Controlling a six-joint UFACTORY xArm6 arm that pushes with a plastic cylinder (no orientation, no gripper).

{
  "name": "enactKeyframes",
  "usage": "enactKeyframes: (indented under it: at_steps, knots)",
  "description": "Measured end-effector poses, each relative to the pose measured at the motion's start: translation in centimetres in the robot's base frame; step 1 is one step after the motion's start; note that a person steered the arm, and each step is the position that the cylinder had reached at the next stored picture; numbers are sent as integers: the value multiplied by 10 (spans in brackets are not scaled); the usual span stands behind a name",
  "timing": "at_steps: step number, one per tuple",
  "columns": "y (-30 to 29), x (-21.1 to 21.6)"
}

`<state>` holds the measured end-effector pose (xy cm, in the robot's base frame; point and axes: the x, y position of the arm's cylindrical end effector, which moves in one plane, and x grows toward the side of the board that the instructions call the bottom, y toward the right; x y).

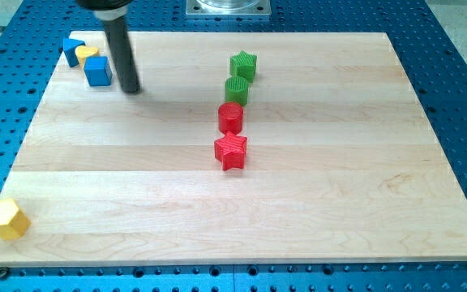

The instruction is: Separate the cube from the heart

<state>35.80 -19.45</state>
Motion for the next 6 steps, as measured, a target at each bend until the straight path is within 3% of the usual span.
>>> enactKeyframes:
  at_steps: [1,2,3,4,5,6]
  knots:
    - [-70,-18]
    - [-24,-66]
    - [-25,-80]
    - [-76,-52]
    - [-65,-37]
    - [-109,-59]
